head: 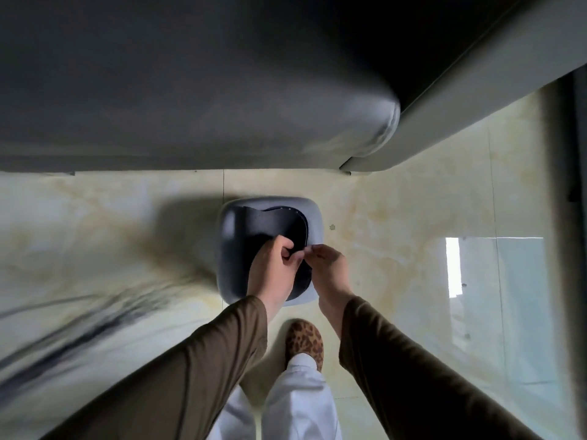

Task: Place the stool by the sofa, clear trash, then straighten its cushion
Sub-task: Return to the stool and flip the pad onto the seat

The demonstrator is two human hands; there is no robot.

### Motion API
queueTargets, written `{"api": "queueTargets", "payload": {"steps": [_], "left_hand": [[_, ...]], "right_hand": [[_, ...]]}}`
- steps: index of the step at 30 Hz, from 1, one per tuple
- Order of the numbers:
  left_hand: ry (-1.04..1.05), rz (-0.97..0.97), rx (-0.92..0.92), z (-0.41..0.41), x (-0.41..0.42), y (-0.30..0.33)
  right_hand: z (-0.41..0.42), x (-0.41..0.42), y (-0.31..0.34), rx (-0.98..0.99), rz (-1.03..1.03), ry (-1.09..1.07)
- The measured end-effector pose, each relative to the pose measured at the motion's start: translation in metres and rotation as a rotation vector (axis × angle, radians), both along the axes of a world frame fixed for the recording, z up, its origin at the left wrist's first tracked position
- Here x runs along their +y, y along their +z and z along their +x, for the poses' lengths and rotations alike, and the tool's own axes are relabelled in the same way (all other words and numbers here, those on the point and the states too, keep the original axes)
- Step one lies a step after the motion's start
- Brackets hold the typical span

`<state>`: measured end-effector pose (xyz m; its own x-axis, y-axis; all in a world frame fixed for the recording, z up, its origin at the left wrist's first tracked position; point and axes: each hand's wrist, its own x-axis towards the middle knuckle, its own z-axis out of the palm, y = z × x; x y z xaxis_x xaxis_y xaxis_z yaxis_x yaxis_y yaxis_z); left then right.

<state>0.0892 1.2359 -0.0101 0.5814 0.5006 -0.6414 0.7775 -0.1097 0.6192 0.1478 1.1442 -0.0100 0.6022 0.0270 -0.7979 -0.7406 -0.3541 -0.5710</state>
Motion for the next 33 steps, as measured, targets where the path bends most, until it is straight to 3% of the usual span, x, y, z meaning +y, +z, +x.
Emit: {"api": "queueTargets", "payload": {"steps": [6,12,18,22,33], "left_hand": [[0.147,-0.114,-0.099,-0.013,0.000,-0.006],[0.229,-0.077,-0.170,-0.017,0.008,0.002],[0.502,-0.230,-0.311,-0.045,0.043,0.053],[0.644,-0.254,-0.303,-0.072,0.075,0.068],[0.692,-0.200,-0.100,-0.085,0.107,-0.012]], "right_hand": [[-0.011,-0.007,0.008,0.095,0.211,-0.114],[-0.007,-0.005,0.017,0.051,0.297,-0.042],[0.007,-0.018,0.028,-0.127,0.175,-0.023],[0.020,-0.034,0.029,-0.184,0.115,-0.049],[0.025,-0.040,-0.009,-0.207,-0.090,-0.049]]}}
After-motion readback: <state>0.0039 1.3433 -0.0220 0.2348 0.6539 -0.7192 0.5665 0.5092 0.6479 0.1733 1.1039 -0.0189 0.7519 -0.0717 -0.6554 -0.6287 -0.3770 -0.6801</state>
